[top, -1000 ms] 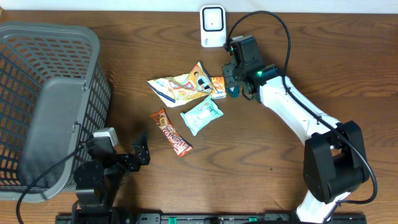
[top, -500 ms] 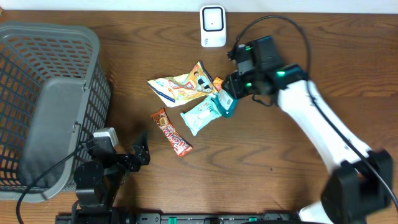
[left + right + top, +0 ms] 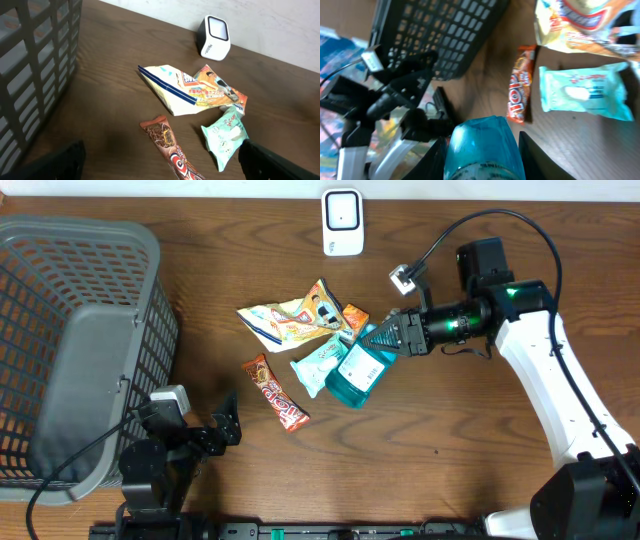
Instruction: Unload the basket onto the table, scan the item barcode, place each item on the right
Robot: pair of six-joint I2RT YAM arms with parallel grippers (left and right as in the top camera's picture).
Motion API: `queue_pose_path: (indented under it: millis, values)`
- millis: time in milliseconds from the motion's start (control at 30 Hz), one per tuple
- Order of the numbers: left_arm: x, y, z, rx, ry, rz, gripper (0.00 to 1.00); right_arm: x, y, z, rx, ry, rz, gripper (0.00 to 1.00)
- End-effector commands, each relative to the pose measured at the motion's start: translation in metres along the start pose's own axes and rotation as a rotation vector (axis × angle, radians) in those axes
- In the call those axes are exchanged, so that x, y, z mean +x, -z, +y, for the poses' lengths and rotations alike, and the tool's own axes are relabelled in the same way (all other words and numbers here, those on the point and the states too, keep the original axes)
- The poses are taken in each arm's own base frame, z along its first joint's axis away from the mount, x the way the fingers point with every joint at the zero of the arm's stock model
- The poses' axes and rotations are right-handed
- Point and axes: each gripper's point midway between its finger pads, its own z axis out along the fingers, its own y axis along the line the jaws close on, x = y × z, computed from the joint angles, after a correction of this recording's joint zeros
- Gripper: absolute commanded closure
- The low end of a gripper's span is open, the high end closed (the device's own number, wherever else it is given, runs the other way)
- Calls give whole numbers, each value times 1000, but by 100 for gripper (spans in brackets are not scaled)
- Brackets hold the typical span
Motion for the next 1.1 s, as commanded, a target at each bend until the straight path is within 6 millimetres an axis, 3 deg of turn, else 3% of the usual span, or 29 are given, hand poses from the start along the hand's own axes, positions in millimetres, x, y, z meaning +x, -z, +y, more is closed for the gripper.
queue_pose_path:
  millis: [0, 133, 167, 333, 533, 700, 800, 933, 1067]
  values:
    - [1, 0, 1, -5, -13, 0, 2, -7, 5, 24, -108, 91, -34, 99]
    - [1, 0, 1, -5, -13, 0, 2, -8, 1, -21, 162, 82, 0, 99]
    - [1, 0, 1, -5, -13, 0, 2, -14, 2, -43, 312, 44, -9, 99]
    - [1, 0, 1, -5, -13, 0, 2, -36, 7, -82, 664, 70, -70, 97]
    - [1, 0, 1, -5, -13, 0, 2, -73, 17, -96, 1097, 245, -174, 91]
    - [1, 0, 1, -6, -13, 0, 2, -101, 8, -94, 1276, 373, -253, 92]
    - [1, 0, 1, -5, -13, 0, 2, -113, 1, -109, 1359, 415, -265, 92]
    - [1, 0, 1, -5, -13, 0, 2, -145, 4, -133, 1557, 472, -284, 93]
    - [1, 0, 1, -5, -13, 0, 2, -178, -5, -146, 1653, 533, -254, 92]
